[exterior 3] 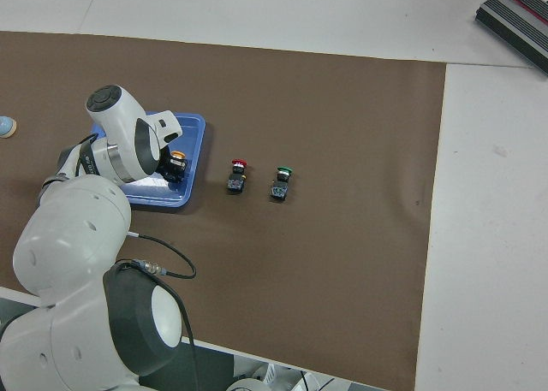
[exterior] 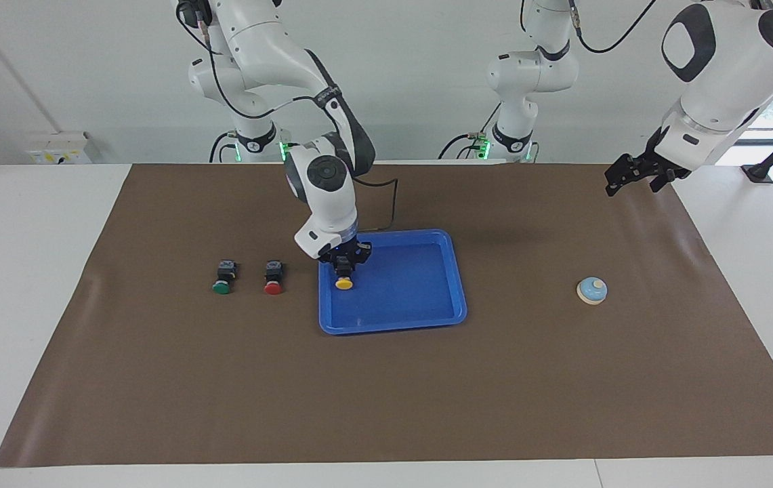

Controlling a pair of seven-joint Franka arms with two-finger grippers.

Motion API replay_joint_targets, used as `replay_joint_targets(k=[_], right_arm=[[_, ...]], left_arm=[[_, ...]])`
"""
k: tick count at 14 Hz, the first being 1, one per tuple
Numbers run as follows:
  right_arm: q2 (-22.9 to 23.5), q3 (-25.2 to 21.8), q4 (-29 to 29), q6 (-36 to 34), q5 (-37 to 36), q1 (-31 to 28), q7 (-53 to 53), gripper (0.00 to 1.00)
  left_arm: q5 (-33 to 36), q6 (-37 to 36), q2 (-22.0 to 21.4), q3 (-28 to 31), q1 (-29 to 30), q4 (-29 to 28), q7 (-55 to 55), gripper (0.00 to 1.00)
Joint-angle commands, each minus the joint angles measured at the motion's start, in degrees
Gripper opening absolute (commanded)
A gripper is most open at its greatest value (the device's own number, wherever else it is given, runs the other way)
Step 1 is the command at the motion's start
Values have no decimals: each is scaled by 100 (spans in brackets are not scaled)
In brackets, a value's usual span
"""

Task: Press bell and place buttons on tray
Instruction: 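Carry the yellow button into the blue tray and release it, then reach the right gripper back and grasp the green-capped button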

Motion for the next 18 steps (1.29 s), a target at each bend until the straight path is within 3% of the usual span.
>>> replay_joint_targets(k=[1,2,6,11,15,18], right_arm=[[-41,2,-116,101,95,8,114,72],[-41,2,-63,4,86,7,105,100],[-259,-68,683,-1224,77,-220,-183,100],[-568,-77,667,-1333,-2,-1625,-1616,100],[-708,-68,141,-1035,-11,-2426,-2224,100],[-928,-77,-501,-736,-11,-2453,-2171,100]], left_arm=[[-48,22,-122,63,-44,-100,31,100],[-48,22,-122,63,-44,-100,31,100],[-48,22,-122,63,-44,-100,31,100],[-48,22,-122,63,-44,-100,31,100],[-48,22,-122,63,-44,-100,31,100],[-48,22,-122,63,-44,-100,31,100]])
